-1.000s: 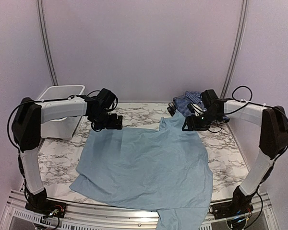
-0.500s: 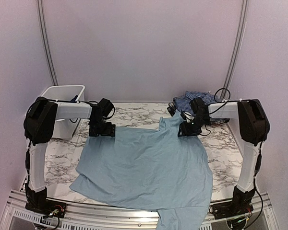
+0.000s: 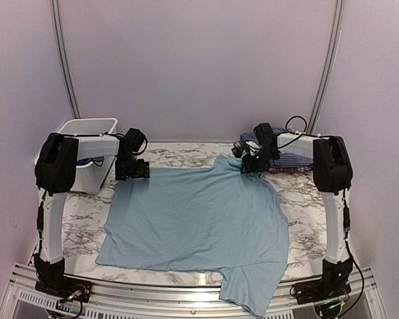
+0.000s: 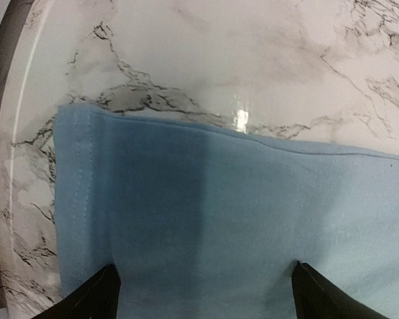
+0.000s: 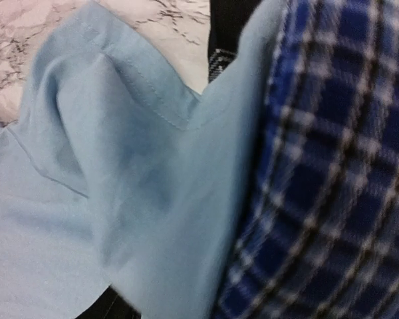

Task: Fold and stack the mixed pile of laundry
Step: Adjust the flattened T-shirt at the center of the board.

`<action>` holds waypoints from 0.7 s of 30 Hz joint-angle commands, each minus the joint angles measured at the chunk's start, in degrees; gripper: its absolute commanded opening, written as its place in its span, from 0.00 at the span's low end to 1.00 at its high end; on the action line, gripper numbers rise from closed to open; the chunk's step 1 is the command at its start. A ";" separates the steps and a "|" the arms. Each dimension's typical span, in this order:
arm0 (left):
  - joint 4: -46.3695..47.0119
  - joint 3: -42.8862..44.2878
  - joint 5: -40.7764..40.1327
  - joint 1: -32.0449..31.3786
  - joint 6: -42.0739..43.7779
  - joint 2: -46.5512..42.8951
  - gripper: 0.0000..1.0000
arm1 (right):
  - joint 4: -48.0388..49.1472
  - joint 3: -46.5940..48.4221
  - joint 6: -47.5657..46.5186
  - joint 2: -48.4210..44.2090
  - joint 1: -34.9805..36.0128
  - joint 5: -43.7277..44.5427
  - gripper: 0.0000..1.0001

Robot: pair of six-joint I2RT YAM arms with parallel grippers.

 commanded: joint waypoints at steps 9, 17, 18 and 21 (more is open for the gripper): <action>-2.16 -6.03 2.36 -4.63 0.72 -13.18 0.96 | 1.44 -17.75 2.28 -24.32 2.32 -11.22 0.57; -0.25 -14.66 1.84 -8.23 -1.39 -15.31 0.96 | 5.13 -34.27 4.82 -29.56 1.42 -6.86 0.56; -0.06 -15.27 1.65 -8.37 -1.54 -15.14 0.96 | 5.48 -35.07 4.96 -29.28 1.01 -6.19 0.56; 0.22 -16.40 0.89 -8.39 -2.15 -14.06 0.96 | 6.93 -37.05 5.38 -28.16 -0.23 -4.66 0.55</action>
